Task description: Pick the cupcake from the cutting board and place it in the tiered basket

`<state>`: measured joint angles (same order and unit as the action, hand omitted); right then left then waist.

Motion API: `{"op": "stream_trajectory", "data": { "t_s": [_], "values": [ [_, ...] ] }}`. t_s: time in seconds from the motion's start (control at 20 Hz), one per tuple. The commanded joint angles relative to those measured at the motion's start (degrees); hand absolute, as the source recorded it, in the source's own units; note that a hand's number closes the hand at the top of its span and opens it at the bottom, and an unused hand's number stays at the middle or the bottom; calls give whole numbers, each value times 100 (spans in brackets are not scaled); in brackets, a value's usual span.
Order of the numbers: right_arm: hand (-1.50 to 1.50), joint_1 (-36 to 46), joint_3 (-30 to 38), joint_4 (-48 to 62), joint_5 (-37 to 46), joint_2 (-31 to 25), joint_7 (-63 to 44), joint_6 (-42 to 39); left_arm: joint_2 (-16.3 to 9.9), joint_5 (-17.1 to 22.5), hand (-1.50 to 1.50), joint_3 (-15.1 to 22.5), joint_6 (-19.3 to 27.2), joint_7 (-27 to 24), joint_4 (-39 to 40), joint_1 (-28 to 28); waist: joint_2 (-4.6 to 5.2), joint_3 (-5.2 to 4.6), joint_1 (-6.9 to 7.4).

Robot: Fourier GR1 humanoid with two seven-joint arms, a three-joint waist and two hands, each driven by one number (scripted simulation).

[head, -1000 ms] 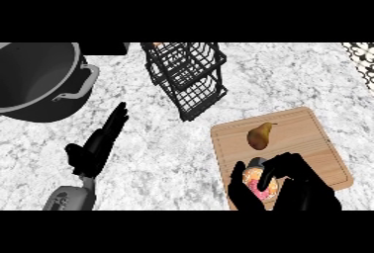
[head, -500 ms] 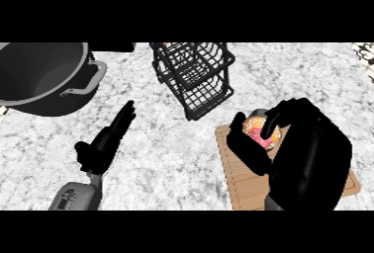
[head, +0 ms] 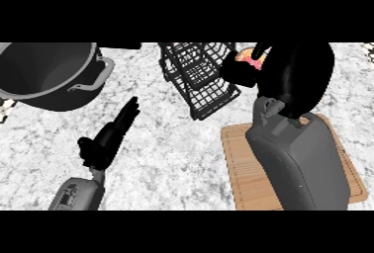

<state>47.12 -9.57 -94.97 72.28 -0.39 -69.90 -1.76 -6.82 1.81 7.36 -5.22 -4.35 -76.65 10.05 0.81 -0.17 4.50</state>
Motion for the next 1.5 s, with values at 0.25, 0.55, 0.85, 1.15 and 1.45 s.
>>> {"op": "stream_trajectory", "data": {
  "t_s": [0.25, 0.55, 0.85, 1.15, 1.45],
  "values": [
    [150, 1854, 932, 2779, -636, 37, -683, 855, -53, 2, 0, -82, -77, -49, 200, 110, 31, 3, 18],
    [150, 2230, 1695, 4283, -858, 37, 320, 1712, 81, -41, 0, -24, -17, -78, 205, 172, 68, 11, -28],
    [150, 2897, 2015, 5217, -1392, 37, 523, 2606, 114, -46, 0, -59, 19, 50, 232, 374, 83, 10, 80],
    [150, 2982, 2589, 5617, -2395, 37, 211, 3477, 136, -96, 0, 66, -103, -154, 339, 183, 99, 5, 234],
    [-150, 3314, 2757, 6118, -3136, 38, 855, 4492, 78, 14, 0, -48, -120, 91, 163, 235, 33, 9, 136]
  ]
}}
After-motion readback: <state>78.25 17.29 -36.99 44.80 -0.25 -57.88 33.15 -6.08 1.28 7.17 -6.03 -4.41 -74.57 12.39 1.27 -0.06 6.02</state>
